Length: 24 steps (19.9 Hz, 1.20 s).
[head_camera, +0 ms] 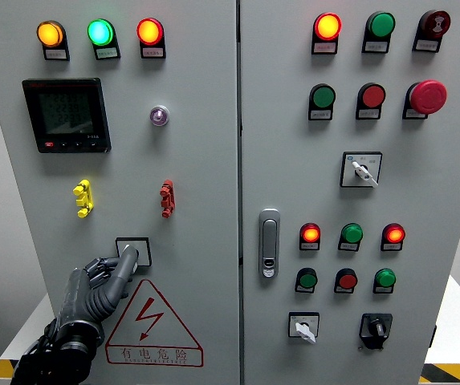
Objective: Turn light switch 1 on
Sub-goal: 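Twist the rotary switch knob with the left hand until the lamp lights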
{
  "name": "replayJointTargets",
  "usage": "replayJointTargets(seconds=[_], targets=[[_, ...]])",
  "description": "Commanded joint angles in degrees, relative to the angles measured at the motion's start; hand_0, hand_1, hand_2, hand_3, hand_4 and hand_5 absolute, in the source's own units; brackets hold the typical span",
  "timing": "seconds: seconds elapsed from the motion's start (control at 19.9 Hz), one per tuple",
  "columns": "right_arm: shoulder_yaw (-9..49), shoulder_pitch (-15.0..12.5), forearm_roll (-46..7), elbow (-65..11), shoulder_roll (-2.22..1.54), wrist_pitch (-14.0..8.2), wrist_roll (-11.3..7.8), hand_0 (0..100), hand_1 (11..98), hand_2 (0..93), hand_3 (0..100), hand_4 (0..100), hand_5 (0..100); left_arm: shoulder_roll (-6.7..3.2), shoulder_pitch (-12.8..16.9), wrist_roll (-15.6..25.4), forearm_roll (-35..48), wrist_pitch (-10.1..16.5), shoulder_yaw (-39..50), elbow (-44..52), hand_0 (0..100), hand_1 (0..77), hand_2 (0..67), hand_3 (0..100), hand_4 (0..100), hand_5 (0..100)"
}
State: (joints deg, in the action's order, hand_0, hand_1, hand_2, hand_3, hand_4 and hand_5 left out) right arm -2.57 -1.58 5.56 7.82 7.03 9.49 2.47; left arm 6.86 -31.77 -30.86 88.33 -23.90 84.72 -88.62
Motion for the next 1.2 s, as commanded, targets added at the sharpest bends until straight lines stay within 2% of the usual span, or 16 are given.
replayJointTargets(seconds=[0.0,0.15,0.4,0.65,1.15], targets=[[0.0,0.0,0.0,0.0,0.0,0.0,-0.01,0,22.3,0.0,11,23,15,0.0,0.0,0.0,0.0,0.0,0.0,0.0,73,56.1,58.5,78,92,56],[-0.1,0.0,0.0,0.0,0.0,0.0,-0.01,0,22.3,0.0,11,23,15,0.0,0.0,0.0,0.1,0.0,0.0,0.0,77,55.3,58.6,78,92,56],[0.0,0.0,0.1,0.0,0.0,0.0,-0.01,0,22.2,0.0,11,23,15,0.0,0.0,0.0,0.0,0.0,0.0,0.0,92,54.4,59.0,78,91,57],[0.0,0.0,0.1,0.0,0.0,0.0,-0.01,0,22.2,0.0,11,23,15,0.0,0.0,0.0,0.0,0.0,0.0,0.0,99,54.0,59.2,78,91,57],[-0.1,0.0,0.0,0.0,0.0,0.0,-0.01,0,22.2,0.0,11,23,15,-0.09,-0.5,0.0,0.1,0.1,-0.1,0.1,100,51.6,59.1,78,91,57]])
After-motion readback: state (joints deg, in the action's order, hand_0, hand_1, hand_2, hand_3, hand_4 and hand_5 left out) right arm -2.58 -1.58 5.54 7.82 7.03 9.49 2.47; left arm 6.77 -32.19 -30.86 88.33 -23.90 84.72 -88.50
